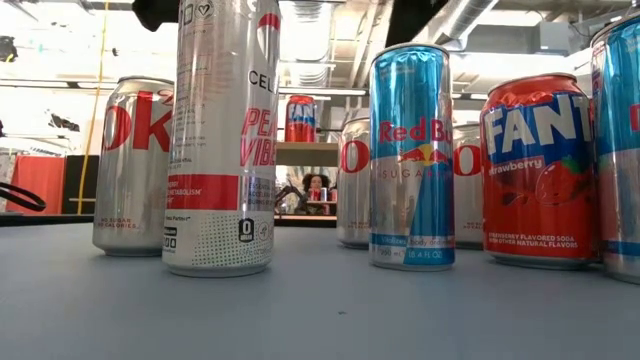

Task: Place canned beverage on shelf
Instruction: Put the center blue soda on the shelf

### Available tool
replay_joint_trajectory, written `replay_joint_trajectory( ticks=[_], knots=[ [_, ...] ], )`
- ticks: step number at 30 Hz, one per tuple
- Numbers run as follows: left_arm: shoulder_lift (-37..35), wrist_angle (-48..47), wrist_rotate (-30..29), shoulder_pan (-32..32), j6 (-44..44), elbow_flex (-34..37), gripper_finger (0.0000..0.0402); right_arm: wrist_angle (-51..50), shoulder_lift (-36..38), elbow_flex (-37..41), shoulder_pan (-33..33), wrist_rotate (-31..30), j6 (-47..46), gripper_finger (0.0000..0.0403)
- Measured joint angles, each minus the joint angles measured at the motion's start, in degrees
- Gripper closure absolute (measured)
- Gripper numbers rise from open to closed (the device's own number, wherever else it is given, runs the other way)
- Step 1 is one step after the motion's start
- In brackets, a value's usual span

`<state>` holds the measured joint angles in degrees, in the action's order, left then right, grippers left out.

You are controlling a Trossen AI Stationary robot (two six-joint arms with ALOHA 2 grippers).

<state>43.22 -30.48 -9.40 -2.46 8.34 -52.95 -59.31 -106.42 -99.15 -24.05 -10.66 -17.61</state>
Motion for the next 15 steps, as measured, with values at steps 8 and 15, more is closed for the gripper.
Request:
replay_joint_trajectory(
  ticks=[8, 15],
  knots=[
    [1.9, -0.1, 0.1, 0.0, 0.5, 0.0, 0.0069, 0.7, -0.8, 0.0, 0.1, 0.0, -0.3, 0.0042],
    [2.6, -0.1, 0.1, 0.0, 1.9, 0.0, 0.0069, 1.6, -0.8, 0.0, -0.3, 0.4, -1.9, 0.0042]
  ],
)
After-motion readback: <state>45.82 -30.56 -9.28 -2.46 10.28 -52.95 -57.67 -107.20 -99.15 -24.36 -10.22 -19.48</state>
